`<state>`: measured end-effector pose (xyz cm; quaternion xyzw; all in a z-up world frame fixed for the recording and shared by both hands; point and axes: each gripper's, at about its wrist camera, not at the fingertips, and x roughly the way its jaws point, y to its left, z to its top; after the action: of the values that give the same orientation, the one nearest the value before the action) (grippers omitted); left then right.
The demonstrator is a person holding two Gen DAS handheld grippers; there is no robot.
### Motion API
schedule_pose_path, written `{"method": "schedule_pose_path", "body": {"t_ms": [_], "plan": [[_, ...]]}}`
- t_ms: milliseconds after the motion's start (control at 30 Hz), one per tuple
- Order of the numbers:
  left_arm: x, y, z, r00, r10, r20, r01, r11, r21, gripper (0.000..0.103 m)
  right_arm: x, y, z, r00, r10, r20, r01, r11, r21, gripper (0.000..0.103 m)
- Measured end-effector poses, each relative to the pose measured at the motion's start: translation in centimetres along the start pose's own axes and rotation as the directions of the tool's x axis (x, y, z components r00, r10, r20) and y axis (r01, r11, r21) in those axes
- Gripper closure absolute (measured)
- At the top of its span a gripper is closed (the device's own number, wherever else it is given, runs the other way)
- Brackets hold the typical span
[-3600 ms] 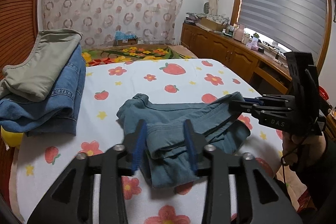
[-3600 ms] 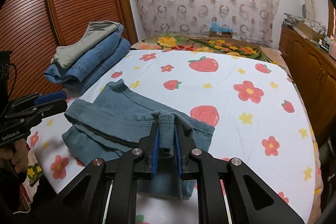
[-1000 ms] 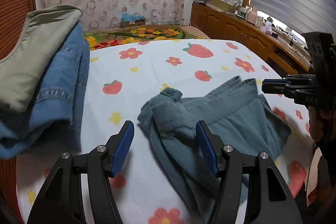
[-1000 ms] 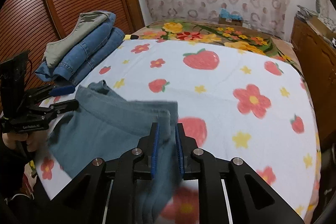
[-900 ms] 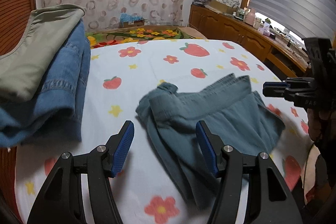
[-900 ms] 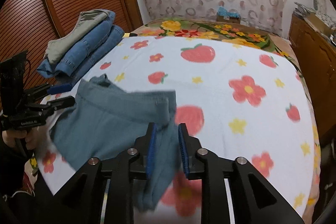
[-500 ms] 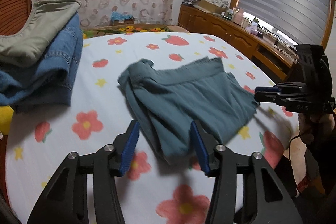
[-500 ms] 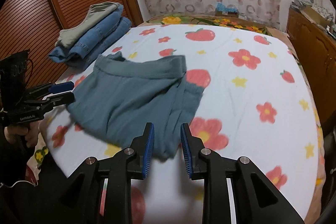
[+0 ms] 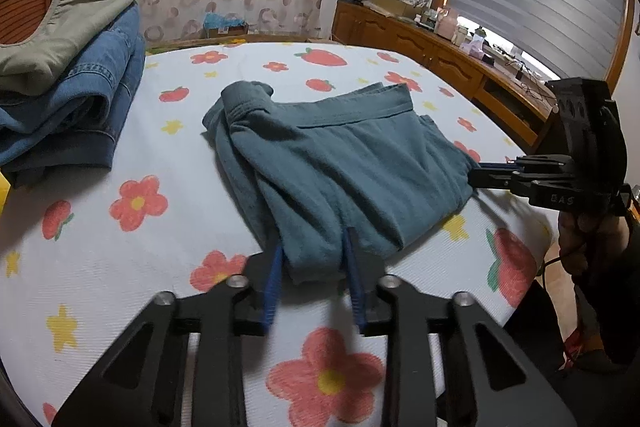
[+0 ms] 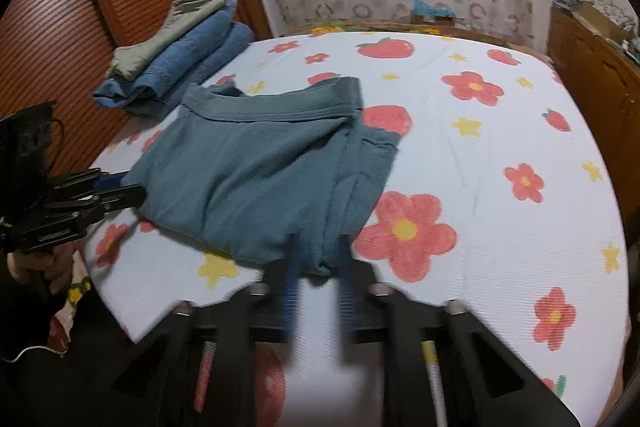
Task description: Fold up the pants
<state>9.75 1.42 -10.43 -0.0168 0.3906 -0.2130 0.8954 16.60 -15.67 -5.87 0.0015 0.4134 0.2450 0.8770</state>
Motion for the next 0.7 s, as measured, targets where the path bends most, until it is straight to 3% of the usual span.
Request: {"method": "schedule_pose_path", "body": {"t_ms": [167, 700], "plan": [[-1.8, 0.2, 0.0, 0.997, 0.022, 0.073, -0.019, 0.999, -0.032, 0.090, -1.9, -0.3, -0.5, 0.996, -0.027, 0.083, 0.025, 0.999, 0.025, 0.097], [-5.1, -1.9, -2.9, 0.998, -0.007, 0.062, 0.008, 1.000, -0.010, 0.091, -6.4, 1.8, -4.0, 0.993, -0.024, 0.112, 0.022, 1.000, 0.018, 0.097]]}}
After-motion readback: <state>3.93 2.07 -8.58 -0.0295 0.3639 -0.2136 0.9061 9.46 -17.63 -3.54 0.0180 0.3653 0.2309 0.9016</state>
